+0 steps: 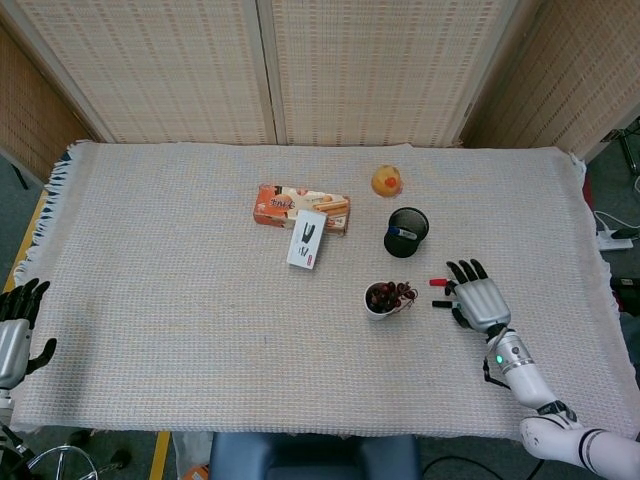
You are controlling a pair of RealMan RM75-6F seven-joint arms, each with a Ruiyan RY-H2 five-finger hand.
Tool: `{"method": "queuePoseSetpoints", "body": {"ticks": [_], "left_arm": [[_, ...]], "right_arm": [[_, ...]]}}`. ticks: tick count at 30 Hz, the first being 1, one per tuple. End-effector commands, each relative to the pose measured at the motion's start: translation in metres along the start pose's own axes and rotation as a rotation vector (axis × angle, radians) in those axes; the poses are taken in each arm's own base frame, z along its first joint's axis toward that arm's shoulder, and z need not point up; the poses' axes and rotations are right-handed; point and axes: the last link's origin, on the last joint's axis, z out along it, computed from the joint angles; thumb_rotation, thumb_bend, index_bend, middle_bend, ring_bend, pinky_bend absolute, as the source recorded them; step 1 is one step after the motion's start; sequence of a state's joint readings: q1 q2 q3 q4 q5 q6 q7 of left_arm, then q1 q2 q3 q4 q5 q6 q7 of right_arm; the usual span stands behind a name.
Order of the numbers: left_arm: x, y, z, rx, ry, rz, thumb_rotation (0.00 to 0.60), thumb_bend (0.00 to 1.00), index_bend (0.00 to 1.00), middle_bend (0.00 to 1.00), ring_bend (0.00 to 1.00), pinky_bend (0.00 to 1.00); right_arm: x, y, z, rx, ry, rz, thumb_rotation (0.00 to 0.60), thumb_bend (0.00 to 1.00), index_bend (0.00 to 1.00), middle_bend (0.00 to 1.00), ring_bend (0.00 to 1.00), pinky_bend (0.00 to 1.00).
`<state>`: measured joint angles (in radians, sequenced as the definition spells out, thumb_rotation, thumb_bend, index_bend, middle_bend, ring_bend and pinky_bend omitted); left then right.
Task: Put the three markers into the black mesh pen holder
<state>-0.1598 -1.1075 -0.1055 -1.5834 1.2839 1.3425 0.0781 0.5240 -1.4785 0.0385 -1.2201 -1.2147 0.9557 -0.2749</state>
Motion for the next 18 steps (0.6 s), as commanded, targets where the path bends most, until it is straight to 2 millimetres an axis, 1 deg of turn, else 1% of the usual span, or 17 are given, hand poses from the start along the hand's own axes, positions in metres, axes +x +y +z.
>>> {"method": "queuePoseSetpoints", "body": {"ticks": [1,11,18], "left_arm": [[-0.0005,-0.0002,0.0001,0.000,-0.001,0.000,0.600,0.32,0.00,0.00,0.00,0.03],[-0.0010,0.0001,0.0008,-0.001,-0.003,0.001,0.600,0.32,0.00,0.00,0.00,0.03],[-0.0015,-0.0003,0.0010,0.001,-0.004,0.003,0.600,0.32,0.00,0.00,0.00,0.03]], "right_arm": [[-0.0032,-0.0014,0.0037,-0.006,-0.011,-0.006,0.600,0.34,0.42,0.06,0.03,0.00],[-0.0084,-0.0016,0.0055,-0.019,-0.026,-0.024,0.600,0.34,0.43,0.06,0.03,0.00],[-0.0100,-0.0006,0.0067,-0.025,-0.035,-0.031,0.600,0.35,0.56,0.06,0.04,0.00]]}}
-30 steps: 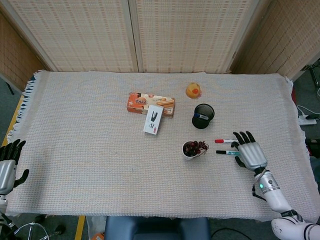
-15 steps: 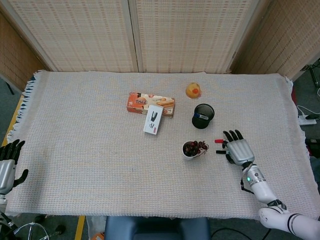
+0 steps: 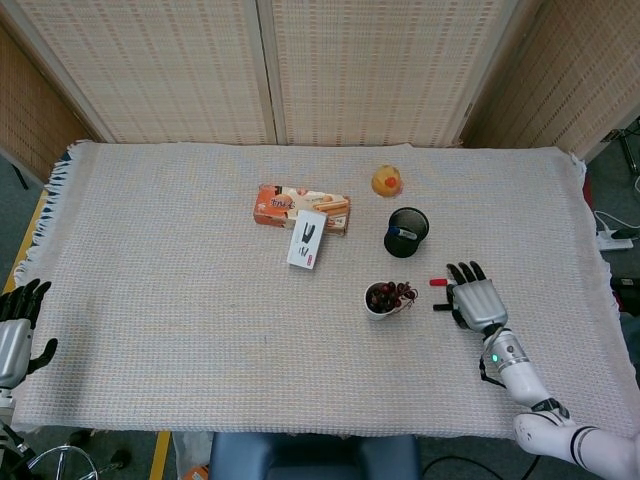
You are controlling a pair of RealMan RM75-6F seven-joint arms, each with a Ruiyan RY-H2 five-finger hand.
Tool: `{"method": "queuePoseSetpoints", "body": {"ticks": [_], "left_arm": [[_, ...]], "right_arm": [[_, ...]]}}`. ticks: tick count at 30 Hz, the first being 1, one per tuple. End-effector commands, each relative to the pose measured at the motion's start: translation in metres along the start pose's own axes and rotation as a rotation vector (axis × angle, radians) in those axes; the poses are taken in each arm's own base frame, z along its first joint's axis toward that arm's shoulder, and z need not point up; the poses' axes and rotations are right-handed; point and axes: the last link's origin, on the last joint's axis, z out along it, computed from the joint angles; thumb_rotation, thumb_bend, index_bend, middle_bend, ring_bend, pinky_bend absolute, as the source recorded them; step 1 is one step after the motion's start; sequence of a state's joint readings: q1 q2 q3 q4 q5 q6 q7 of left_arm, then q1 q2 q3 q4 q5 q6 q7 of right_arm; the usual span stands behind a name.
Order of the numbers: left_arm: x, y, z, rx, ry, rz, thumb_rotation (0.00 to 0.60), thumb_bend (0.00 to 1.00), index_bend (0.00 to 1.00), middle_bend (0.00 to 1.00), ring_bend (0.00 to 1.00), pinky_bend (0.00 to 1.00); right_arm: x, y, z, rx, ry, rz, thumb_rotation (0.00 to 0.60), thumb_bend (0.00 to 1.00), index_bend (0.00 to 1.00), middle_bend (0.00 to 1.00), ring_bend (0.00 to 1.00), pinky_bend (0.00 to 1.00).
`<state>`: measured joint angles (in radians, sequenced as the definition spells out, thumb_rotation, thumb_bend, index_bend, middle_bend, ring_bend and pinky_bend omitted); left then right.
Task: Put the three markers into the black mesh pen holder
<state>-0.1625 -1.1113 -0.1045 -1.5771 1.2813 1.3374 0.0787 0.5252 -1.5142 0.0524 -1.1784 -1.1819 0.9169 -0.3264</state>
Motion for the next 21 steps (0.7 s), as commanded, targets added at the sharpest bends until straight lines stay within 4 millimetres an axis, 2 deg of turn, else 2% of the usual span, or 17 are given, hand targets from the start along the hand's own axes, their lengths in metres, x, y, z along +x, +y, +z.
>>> {"method": "queuePoseSetpoints", "body": {"ticks": [1,5,11,18,21], "left_arm": [[0.000,0.000,0.000,0.000,0.000,0.000,0.600,0.32,0.00,0.00,0.00,0.03],[0.000,0.000,0.000,-0.001,0.001,0.000,0.600,0.32,0.00,0.00,0.00,0.03],[0.001,0.001,-0.001,-0.003,0.002,-0.001,0.600,0.32,0.00,0.00,0.00,0.03],[0.002,0.002,-0.002,-0.010,0.010,-0.005,0.600,0.32,0.00,0.00,0.00,0.03],[0.003,0.003,-0.002,-0.014,0.012,-0.006,0.600,0.32,0.00,0.00,0.00,0.03]], "right_arm": [[0.000,0.001,0.001,-0.003,-0.002,-0.001,0.600,0.35,0.58,0.06,0.04,0.00],[0.002,0.001,0.001,-0.005,0.009,0.009,0.600,0.35,0.61,0.06,0.04,0.00],[0.028,0.001,-0.003,0.011,0.103,0.122,0.600,0.35,0.63,0.06,0.05,0.00],[0.099,0.000,-0.018,0.106,0.264,0.452,0.600,0.35,0.64,0.06,0.05,0.00],[0.132,0.004,-0.017,0.164,0.328,0.632,0.600,0.35,0.64,0.06,0.05,0.00]]}}
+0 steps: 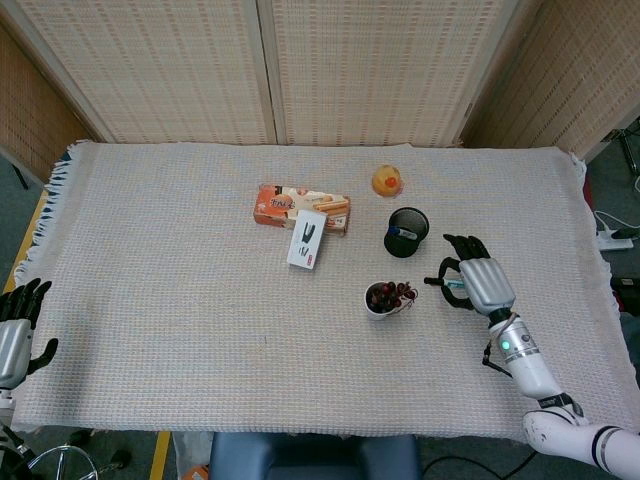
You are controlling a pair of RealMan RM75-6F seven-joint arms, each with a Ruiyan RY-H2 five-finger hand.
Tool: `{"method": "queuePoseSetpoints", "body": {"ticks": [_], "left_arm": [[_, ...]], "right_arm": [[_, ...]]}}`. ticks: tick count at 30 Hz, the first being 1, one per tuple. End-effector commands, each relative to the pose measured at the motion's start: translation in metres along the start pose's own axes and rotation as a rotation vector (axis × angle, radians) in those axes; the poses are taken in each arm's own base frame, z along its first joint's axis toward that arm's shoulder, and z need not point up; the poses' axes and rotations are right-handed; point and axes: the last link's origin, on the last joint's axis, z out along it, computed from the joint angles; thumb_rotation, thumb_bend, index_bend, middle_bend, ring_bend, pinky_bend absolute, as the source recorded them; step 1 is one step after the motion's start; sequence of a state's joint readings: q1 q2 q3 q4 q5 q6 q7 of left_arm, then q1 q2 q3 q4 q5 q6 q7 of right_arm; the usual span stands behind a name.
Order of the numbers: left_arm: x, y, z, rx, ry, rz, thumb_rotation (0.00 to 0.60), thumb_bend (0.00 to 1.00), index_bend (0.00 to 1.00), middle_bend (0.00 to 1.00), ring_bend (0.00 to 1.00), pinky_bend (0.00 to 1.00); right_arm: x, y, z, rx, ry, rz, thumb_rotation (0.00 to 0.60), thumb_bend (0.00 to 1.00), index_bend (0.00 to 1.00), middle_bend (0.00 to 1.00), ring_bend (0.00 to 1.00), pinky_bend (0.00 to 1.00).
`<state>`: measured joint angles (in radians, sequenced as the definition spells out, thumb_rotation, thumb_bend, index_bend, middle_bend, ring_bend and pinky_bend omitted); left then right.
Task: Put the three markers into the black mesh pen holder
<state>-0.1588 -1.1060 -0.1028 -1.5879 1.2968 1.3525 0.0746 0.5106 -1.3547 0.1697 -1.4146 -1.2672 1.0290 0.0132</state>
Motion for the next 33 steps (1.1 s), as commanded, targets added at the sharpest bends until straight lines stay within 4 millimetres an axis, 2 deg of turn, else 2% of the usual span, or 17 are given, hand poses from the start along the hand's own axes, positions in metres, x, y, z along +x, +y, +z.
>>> {"method": "queuePoseSetpoints", "body": {"ticks": [1,3,7,9,10,12,15,21,27,33], "left_arm": [[0.000,0.001,-0.001,-0.003,0.002,-0.001,0.600,0.32,0.00,0.00,0.00,0.03],[0.002,0.001,-0.001,-0.004,0.007,-0.003,0.600,0.32,0.00,0.00,0.00,0.03],[0.002,0.001,-0.001,-0.005,0.008,-0.003,0.600,0.32,0.00,0.00,0.00,0.03],[0.002,0.002,-0.001,-0.007,0.010,-0.001,0.600,0.32,0.00,0.00,0.00,0.03],[0.003,0.001,-0.001,-0.004,0.011,0.000,0.600,0.32,0.00,0.00,0.00,0.03],[0.002,0.000,-0.001,0.001,0.010,-0.001,0.600,0.32,0.00,0.00,0.00,0.03],[0.001,-0.001,0.000,0.005,0.007,0.002,0.600,0.32,0.00,0.00,0.00,0.03],[0.002,-0.002,0.001,0.012,0.010,0.002,0.600,0.32,0.00,0.00,0.00,0.03],[0.000,-0.005,0.003,0.028,0.001,0.005,0.600,0.32,0.00,0.00,0.00,0.03],[-0.002,-0.008,0.005,0.038,-0.008,0.005,0.600,0.32,0.00,0.00,0.00,0.03]], "right_arm": [[0.061,-0.018,0.012,0.103,0.124,0.300,0.600,0.35,0.64,0.06,0.05,0.00],[0.078,-0.024,0.025,0.168,0.134,0.455,0.600,0.35,0.64,0.06,0.05,0.00],[0.086,-0.024,0.035,0.204,0.134,0.539,0.600,0.35,0.64,0.06,0.05,0.00],[0.095,-0.022,0.055,0.248,0.152,0.618,0.600,0.35,0.64,0.06,0.05,0.00],[0.095,-0.022,0.073,0.243,0.157,0.636,0.600,0.35,0.64,0.06,0.05,0.00],[0.088,-0.021,0.094,0.245,0.143,0.667,0.600,0.35,0.65,0.06,0.05,0.00],[0.079,-0.023,0.116,0.241,0.113,0.688,0.600,0.35,0.65,0.06,0.05,0.00],[0.060,-0.027,0.150,0.195,0.044,0.705,0.600,0.35,0.66,0.06,0.06,0.00],[0.039,-0.032,0.166,0.159,-0.017,0.713,0.600,0.36,0.66,0.06,0.06,0.00],[0.025,-0.026,0.171,0.112,-0.048,0.693,0.600,0.36,0.66,0.06,0.06,0.00]]}}
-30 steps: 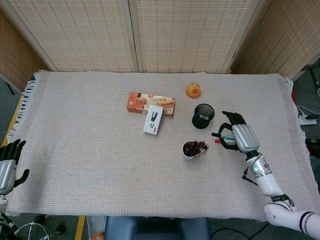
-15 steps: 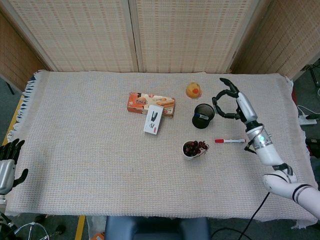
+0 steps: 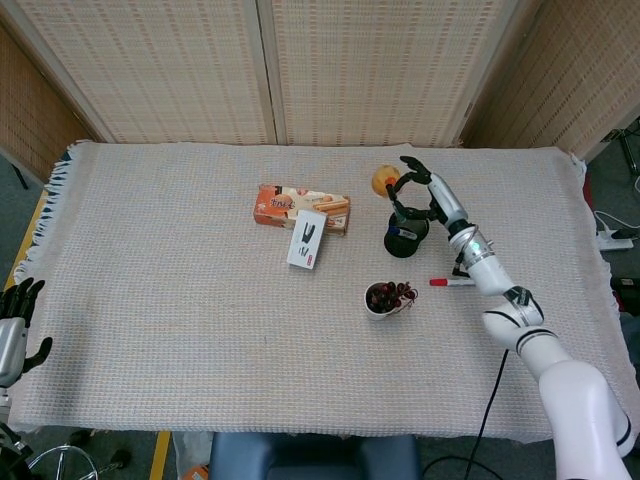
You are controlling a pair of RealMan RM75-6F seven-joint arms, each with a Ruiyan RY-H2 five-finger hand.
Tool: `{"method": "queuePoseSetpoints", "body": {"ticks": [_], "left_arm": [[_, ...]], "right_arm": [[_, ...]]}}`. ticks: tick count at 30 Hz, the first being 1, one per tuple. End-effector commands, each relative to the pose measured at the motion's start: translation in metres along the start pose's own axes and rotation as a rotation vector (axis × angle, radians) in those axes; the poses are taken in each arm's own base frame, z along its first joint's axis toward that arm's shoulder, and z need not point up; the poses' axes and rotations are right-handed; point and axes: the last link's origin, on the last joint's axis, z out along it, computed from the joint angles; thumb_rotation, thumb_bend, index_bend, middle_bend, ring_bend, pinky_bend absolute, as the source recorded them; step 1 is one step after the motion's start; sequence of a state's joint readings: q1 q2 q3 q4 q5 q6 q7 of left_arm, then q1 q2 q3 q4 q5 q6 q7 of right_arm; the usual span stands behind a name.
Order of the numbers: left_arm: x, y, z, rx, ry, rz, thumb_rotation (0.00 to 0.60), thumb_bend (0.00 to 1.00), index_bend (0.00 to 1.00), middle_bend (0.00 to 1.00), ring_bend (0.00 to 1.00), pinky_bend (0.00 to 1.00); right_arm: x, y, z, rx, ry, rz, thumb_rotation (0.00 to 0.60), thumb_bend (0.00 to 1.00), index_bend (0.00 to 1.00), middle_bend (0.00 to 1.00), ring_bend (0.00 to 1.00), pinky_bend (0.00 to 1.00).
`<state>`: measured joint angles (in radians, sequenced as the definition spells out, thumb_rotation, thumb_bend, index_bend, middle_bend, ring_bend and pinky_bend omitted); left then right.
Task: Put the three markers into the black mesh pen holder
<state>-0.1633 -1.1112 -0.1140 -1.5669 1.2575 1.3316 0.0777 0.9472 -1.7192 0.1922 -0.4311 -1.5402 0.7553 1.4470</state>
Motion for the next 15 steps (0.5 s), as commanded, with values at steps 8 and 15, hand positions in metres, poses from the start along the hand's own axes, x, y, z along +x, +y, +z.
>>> {"method": "queuePoseSetpoints", "body": {"ticks": [8,15], "left_arm": [[-0.002,-0.001,0.001,0.002,-0.006,0.002,0.600,0.32,0.00,0.00,0.00,0.03],[-0.002,0.000,0.000,0.001,-0.006,0.006,0.600,0.32,0.00,0.00,0.00,0.03]], "right_arm": [[-0.006,0.027,-0.004,-0.101,-0.016,-0.043,0.600,0.36,0.66,0.06,0.06,0.00],[-0.005,0.040,-0.012,-0.144,-0.027,-0.071,0.600,0.36,0.65,0.06,0.05,0.00]]}}
